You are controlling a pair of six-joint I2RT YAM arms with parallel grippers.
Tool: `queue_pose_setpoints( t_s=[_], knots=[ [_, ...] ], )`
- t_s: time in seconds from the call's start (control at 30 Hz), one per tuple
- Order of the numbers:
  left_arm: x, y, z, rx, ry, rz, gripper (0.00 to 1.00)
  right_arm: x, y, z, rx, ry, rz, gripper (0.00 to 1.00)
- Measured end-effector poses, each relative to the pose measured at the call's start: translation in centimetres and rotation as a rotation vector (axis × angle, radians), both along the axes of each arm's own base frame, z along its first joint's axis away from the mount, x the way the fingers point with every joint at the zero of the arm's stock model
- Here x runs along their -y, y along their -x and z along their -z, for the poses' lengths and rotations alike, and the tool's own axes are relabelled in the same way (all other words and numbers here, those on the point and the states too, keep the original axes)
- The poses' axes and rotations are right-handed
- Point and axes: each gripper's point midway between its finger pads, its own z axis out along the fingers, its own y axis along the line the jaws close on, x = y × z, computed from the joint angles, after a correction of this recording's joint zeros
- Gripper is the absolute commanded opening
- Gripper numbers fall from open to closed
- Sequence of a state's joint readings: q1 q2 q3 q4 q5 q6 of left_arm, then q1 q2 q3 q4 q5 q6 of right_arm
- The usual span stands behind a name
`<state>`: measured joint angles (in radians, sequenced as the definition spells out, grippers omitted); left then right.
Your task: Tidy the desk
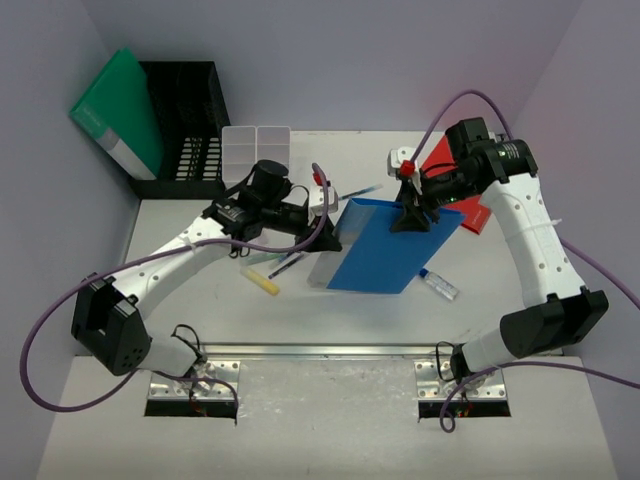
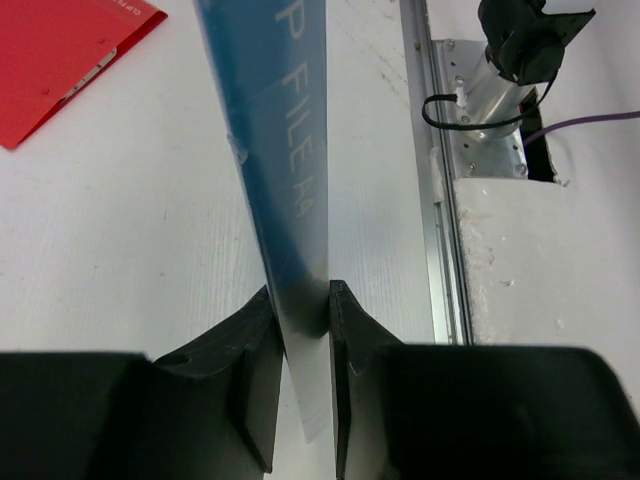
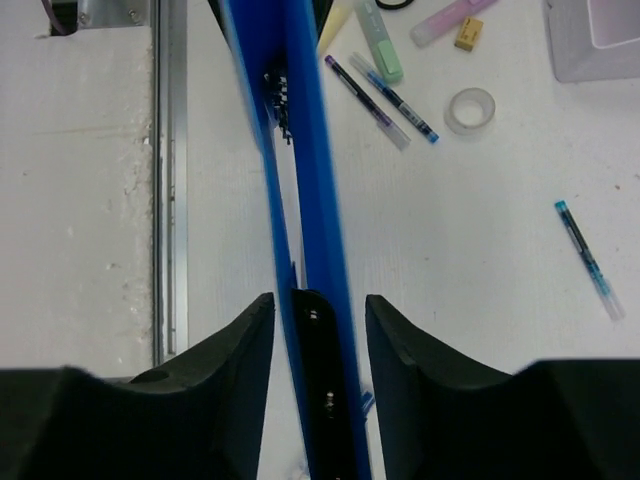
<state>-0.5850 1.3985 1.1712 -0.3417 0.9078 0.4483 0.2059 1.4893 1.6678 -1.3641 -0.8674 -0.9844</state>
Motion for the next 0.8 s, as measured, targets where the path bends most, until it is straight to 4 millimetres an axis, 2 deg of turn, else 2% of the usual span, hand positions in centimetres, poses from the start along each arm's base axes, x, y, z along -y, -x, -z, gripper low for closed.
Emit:
queue_pose_setpoints(
  t_s=[0.07, 0.1, 0.17, 0.27, 0.4, 0.53, 0.63, 0.8],
  knots=[
    [-0.3, 0.4, 0.0, 0.016, -0.004, -0.006, 0.19, -0.3, 0.0, -0.3, -0.003, 0.001, -0.005, 0.08],
    [-0.5, 0.5, 0.0, 0.024, -0.006, -0.013, 0.3, -0.5, 0.0, -0.4, -0.002, 0.001, -0.008, 0.01],
    [-0.8, 0.5, 0.0, 0.038, -0.01, -0.035, 0.41, -0.9, 0.0, -0.6, -0.001, 0.005, -0.018, 0.0],
    [-1.0, 0.9, 0.0, 0.056, -0.016, -0.054, 0.48, -1.3, 0.2, -0.8, 0.001, 0.017, -0.027, 0.0],
    [-0.5, 2.1, 0.7, 0.084, -0.036, -0.054, 0.47, -1.8, 0.7, -0.9, -0.001, 0.039, -0.036, 0.0],
    [-0.2, 2.9, 1.8, 0.082, -0.055, -0.05, 0.41, -2.4, 1.4, -0.9, -0.021, 0.046, -0.045, 0.0],
    [-0.2, 2.8, 2.4, 0.075, -0.056, -0.069, 0.37, -2.5, 1.6, -0.9, -0.031, 0.054, -0.046, 0.0],
    [-0.1, 2.5, 3.0, 0.032, -0.042, -0.117, 0.18, -2.6, 1.7, -0.9, -0.037, 0.052, -0.043, 0.0]
  ],
)
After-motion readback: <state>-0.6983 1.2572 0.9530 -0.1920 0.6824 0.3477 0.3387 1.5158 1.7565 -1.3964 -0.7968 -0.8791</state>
